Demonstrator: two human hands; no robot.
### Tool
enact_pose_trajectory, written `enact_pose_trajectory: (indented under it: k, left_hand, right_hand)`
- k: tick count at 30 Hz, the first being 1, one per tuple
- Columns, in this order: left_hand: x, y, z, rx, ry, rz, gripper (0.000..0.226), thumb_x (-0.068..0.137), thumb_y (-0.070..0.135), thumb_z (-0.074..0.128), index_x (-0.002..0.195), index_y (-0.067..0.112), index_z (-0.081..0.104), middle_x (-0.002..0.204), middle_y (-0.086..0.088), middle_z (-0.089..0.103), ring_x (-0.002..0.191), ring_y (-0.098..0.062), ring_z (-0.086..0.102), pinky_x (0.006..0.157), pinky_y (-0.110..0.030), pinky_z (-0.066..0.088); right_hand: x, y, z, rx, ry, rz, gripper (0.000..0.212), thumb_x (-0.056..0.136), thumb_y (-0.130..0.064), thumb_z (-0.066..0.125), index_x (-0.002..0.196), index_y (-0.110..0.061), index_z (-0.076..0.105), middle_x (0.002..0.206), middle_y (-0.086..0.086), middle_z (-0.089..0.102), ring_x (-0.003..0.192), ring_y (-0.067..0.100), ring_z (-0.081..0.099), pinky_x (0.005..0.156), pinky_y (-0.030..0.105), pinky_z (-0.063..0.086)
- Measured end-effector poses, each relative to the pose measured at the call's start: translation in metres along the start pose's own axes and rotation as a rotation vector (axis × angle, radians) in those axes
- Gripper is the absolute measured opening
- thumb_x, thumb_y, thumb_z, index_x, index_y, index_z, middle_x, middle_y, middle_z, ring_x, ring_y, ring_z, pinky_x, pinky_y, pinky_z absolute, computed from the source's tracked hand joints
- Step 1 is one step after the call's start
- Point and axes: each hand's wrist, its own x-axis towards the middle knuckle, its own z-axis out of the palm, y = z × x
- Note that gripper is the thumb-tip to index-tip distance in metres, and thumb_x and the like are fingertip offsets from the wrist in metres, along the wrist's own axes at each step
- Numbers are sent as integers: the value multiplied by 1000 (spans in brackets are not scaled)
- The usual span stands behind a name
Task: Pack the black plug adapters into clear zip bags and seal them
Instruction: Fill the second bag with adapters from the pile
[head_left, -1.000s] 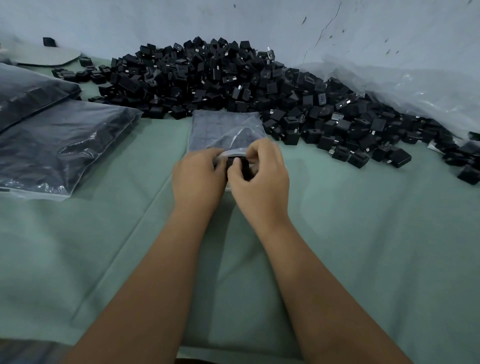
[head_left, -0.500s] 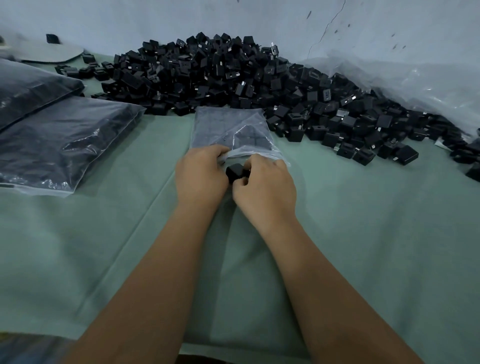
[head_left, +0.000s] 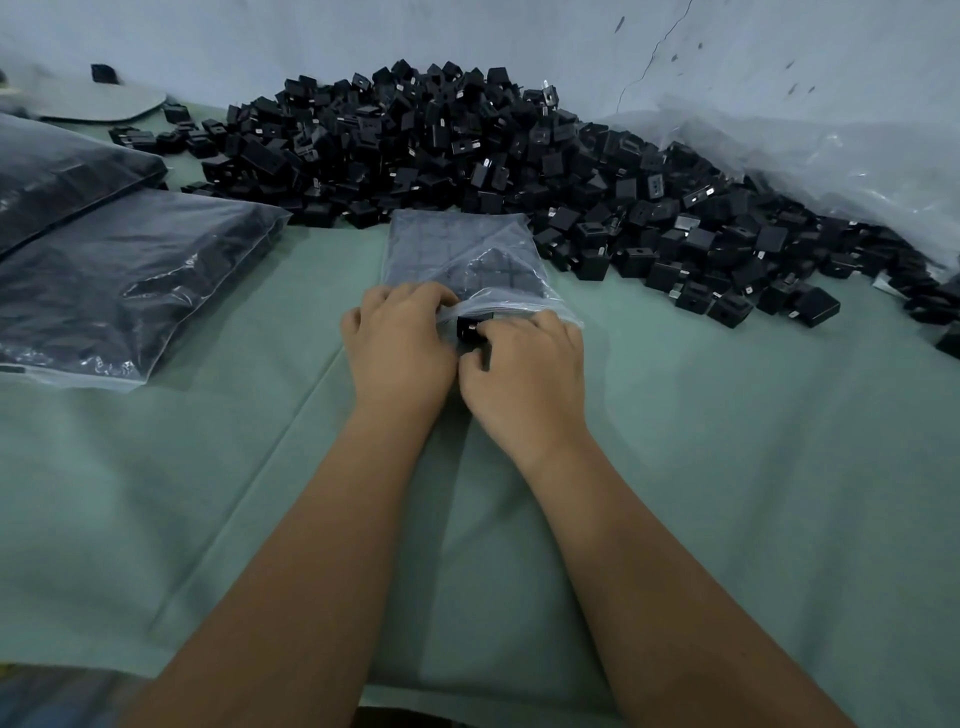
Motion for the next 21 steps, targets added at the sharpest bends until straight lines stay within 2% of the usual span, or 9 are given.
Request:
enact_pose_trajectory:
  k: [4,8,11,13,14,16,18,20,21]
  left_hand:
    - [-1,-1,-1,12,3,-1,32,79,14,61,107,29,63,115,8,64,116,-20,45,88,-32,24]
    - [-2,-1,-2,25,3,21,35,72,8,60,102,27,64,113,7,65,114,-22,46,88,-33,24]
    - [-2,1,-1,23,10,121,37,72,6,60,104,25,66,112,6,67,114,-22,49,87,-32,24]
    - [-1,1,0,-54,-17,204,40,73,4,60,108,22,69,112,4,68,115,-23,52,92,-33,31]
    - [0,1,0,-85,-42,233,42,74,3,59,110,20,70,113,1,69,115,-24,54,96,-35,36]
    - [1,1,1,-72,-85,251,37,81,8,60,114,20,69,117,0,68,117,-24,56,100,-40,39]
    - [0,2,2,-12,-93,252,31,85,16,59,114,23,68,119,4,67,117,-22,55,97,-37,38]
    - [-1,3,2,30,-88,255,31,84,13,58,112,23,67,120,6,66,117,-21,55,94,-34,35]
    - [-2,3,2,41,-88,255,35,81,11,57,112,22,67,122,6,65,118,-21,54,95,-33,34]
  right_hand:
    - [2,1,2,119,-106,-19,36,86,-24,46,117,-23,63,118,-5,64,114,18,48,100,28,25]
    - [4,4,6,127,-241,2,33,92,-27,41,117,-23,62,122,1,62,120,22,47,103,33,24]
    - [5,5,8,99,-293,-12,35,95,-29,38,125,-24,56,132,3,56,127,24,41,107,36,20]
    - [5,6,8,72,-321,-21,34,95,-28,38,125,-23,55,131,3,56,126,24,43,105,35,22]
    - [5,7,7,52,-307,-32,30,94,-27,40,118,-21,58,125,3,60,120,25,48,100,35,26]
    - [5,4,-1,-13,-132,-74,16,87,-21,46,89,-18,62,96,5,68,93,25,60,74,32,33]
    - [7,1,-11,-9,193,-77,17,80,-15,49,69,-12,62,66,5,62,60,22,54,57,27,25]
    - [11,3,-17,145,423,-56,23,78,-17,43,65,-10,60,60,3,56,54,18,46,51,25,24]
    - [15,8,-18,253,435,-11,23,79,-18,41,69,-11,60,65,2,57,58,17,48,50,27,28]
